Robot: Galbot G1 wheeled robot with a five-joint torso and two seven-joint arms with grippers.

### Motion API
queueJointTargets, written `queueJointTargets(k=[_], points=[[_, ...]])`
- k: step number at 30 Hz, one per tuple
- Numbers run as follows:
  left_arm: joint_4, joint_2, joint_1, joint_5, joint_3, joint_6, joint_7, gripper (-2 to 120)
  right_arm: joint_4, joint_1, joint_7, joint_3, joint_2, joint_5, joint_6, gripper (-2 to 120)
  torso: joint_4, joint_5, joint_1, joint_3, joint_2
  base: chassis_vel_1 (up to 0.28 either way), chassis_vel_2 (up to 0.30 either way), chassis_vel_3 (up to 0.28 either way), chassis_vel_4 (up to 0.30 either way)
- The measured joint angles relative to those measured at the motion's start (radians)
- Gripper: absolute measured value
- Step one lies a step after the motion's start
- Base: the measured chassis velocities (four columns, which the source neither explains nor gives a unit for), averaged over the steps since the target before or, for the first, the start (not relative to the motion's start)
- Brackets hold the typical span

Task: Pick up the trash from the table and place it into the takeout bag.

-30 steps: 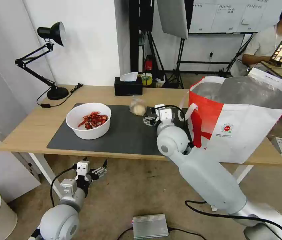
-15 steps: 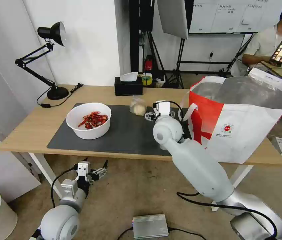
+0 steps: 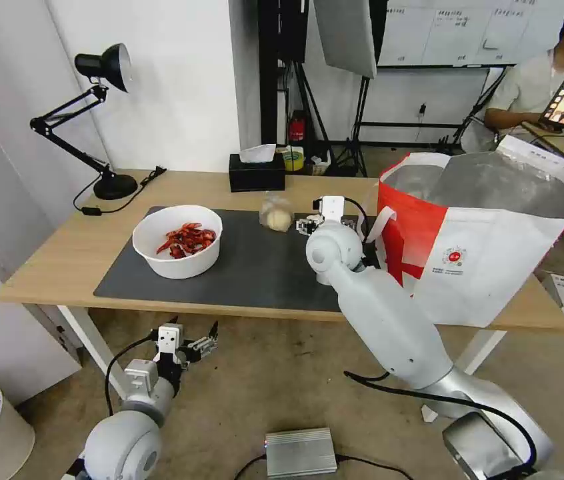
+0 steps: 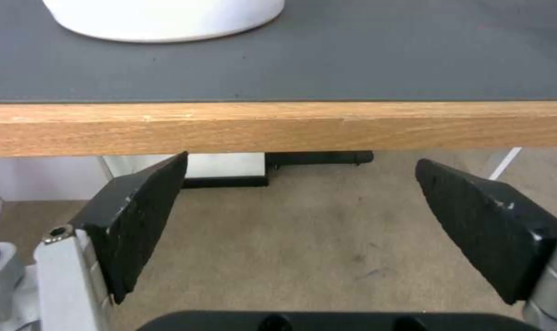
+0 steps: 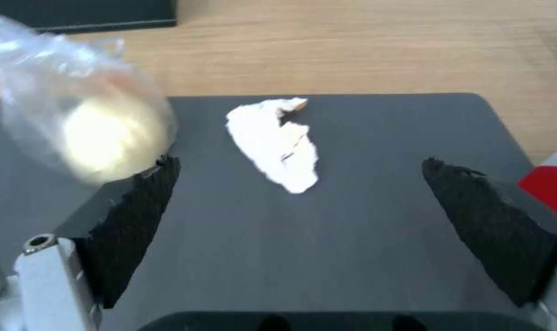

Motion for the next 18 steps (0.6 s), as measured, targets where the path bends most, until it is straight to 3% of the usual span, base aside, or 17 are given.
queueJointTargets(k=[18], points=[[0.010, 0.005, -0.014, -0.003, 0.013, -0.002, 0.001, 100, -0.115, 0.047, -0.018, 0.052, 0.033, -0.038, 0.006, 100, 0.0000, 0.0000, 0.000, 0.000, 0.000, 0.000, 0.000, 0.000, 0.000]])
